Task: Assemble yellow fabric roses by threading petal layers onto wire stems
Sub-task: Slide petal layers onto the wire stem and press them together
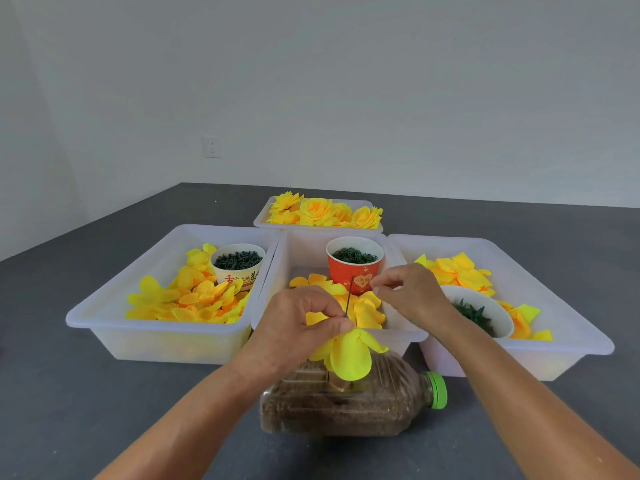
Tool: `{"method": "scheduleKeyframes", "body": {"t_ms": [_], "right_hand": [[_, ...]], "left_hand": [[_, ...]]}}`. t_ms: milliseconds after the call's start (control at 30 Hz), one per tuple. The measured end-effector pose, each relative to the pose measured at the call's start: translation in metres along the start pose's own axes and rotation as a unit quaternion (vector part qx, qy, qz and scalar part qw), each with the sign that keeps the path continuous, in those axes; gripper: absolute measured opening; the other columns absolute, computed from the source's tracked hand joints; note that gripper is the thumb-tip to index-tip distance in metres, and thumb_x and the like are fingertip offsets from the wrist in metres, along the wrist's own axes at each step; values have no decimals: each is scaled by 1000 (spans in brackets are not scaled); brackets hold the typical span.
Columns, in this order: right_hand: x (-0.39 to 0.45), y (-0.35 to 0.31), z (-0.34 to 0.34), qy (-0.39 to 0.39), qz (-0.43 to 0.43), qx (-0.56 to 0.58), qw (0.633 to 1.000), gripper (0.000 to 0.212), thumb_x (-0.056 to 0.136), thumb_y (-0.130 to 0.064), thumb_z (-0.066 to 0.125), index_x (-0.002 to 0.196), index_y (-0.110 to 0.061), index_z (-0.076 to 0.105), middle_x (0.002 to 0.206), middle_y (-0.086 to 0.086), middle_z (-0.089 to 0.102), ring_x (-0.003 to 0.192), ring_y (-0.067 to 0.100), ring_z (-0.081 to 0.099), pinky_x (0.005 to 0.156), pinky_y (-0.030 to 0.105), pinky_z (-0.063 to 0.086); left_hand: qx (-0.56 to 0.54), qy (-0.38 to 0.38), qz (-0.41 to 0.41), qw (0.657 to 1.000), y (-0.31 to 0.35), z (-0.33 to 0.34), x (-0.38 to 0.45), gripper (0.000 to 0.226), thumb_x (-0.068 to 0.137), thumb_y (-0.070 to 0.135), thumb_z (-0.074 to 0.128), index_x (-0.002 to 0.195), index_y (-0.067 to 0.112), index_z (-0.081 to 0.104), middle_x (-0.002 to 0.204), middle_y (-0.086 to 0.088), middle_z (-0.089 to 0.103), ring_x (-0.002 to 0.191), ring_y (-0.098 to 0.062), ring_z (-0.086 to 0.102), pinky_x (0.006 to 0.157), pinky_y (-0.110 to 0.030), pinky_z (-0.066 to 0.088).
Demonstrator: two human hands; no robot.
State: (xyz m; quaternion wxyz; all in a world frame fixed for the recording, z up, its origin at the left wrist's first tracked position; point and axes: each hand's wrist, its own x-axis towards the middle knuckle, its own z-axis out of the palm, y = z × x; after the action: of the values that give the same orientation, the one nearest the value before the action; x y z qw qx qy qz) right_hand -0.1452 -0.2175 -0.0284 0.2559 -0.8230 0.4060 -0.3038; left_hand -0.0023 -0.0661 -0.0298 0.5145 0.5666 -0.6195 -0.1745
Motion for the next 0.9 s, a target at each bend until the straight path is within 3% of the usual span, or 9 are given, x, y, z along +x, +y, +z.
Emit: {"method": "scheduleKeyframes", "body": {"t_ms": [167,300,367,500,633,733,833,900], "right_hand": [[34,-2,22,-105,-8,-75,992,23,79,-14,70,102,-11,73,107,4,70,98,16,61,78,23,42],[54,-5,49,-172,-50,-146,973,46,85,-24,65,129,-14,56,135,4,54,123,21,49,102,36,40],[63,-4,63,-192,-67,-191,960,51,87,-24,61,136,-18,48,140,4,49,128,24,44,104,41,38],[73,-2,84,-242,-114,-300,916,23,91,-19,51,113,-17,56,117,9,58,111,31,54,85,39,47],[75,-10,93,-236,-177,-372,880,16,87,-10,48,89,-9,64,90,12,60,86,30,55,59,29,32],[73,-12,91,-204,-183,-327,905,12,82,-5,51,75,-4,60,74,12,53,73,30,48,51,30,29],[72,-9,80,-119,-127,-201,964,18,83,-4,55,94,-7,70,96,11,68,95,29,57,76,34,46],[71,-5,70,-75,-66,-95,990,12,86,-14,62,87,-4,70,85,10,66,88,25,57,72,29,40]], "left_hand": [[-23,17,-6,1000,-4,1,-2,16,74,14,77,65,24,68,72,11,65,77,-11,61,77,-32,49],[-24,6,-3,1000,-2,-1,-2,19,75,14,77,63,26,67,74,5,66,76,-9,61,77,-27,49],[-29,5,0,1000,-1,-1,-2,20,75,12,77,63,24,67,74,4,66,76,-6,61,80,-17,46],[-43,7,-14,999,-2,0,-3,25,75,14,78,61,32,67,74,8,65,77,-9,61,77,-27,48],[-52,7,-10,999,-3,0,-4,22,74,18,78,62,33,67,76,8,66,78,-8,61,75,-25,48],[-57,13,-12,998,-4,1,-5,22,74,20,78,62,35,67,78,6,67,79,-8,62,76,-27,50],[-57,10,-9,998,-4,1,-6,20,74,21,78,63,33,67,77,7,66,78,-9,61,76,-30,49],[-56,10,-12,998,-4,1,-6,17,75,21,78,64,30,68,78,7,66,79,-8,61,78,-30,49]]}}
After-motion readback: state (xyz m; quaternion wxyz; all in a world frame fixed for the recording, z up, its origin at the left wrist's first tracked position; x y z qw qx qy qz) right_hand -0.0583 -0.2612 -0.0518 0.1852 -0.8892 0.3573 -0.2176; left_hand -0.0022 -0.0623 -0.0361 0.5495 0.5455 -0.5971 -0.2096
